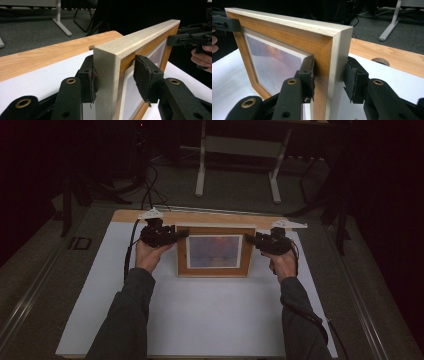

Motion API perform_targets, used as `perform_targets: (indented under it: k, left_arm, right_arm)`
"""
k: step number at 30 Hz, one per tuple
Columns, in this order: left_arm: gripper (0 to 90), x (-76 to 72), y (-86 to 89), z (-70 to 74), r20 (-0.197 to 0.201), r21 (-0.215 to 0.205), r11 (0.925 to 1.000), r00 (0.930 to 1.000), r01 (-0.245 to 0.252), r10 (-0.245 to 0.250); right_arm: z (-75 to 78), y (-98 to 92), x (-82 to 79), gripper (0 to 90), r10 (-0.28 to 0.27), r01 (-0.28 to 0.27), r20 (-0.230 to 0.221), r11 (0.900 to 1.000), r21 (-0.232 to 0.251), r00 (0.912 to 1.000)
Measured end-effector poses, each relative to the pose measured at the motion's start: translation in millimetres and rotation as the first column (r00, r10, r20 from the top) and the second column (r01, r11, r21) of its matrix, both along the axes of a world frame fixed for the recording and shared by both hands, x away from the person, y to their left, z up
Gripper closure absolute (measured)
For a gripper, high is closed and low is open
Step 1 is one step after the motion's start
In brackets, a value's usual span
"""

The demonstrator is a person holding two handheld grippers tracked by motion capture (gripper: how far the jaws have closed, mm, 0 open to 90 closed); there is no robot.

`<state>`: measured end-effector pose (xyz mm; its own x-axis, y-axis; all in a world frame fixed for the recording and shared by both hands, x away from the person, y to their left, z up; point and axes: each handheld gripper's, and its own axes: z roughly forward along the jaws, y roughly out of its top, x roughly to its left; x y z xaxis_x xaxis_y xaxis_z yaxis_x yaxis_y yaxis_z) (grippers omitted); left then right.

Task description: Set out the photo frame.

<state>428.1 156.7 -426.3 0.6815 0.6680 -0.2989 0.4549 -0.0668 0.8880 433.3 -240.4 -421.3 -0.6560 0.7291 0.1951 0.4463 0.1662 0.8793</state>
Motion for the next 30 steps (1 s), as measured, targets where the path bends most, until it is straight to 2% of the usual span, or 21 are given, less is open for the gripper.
perform_targets:
  k: [8,14,21,30]
  left_arm:
    - [54.4,0.9,2.2,-2.0,-0.028,-0.015,0.9999,0.9996,0.008,-0.009]
    - [54.0,-2.4,5.4,1.0,-0.025,-0.014,0.9999,0.9996,0.009,-0.009]
    - [53.8,-9.2,10.9,4.3,-0.014,0.014,0.9998,0.9998,0.010,-0.010]
    - [53.4,-15.3,18.7,-3.6,-0.053,-0.024,0.9997,0.9985,0.009,-0.010]
  right_arm:
    - [-1.6,1.0,-6.8,62.6,-0.009,0.009,-0.011,1.000,0.005,0.9999]
    - [-2.7,3.2,-12.5,62.7,-0.008,0.008,-0.016,1.000,0.012,0.9998]
    - [-6.5,8.4,-17.0,62.8,0.006,-0.005,-0.018,1.000,0.017,0.9998]
    - [-5.7,15.5,-21.3,62.9,0.011,-0.011,-0.018,1.000,0.003,0.9998]
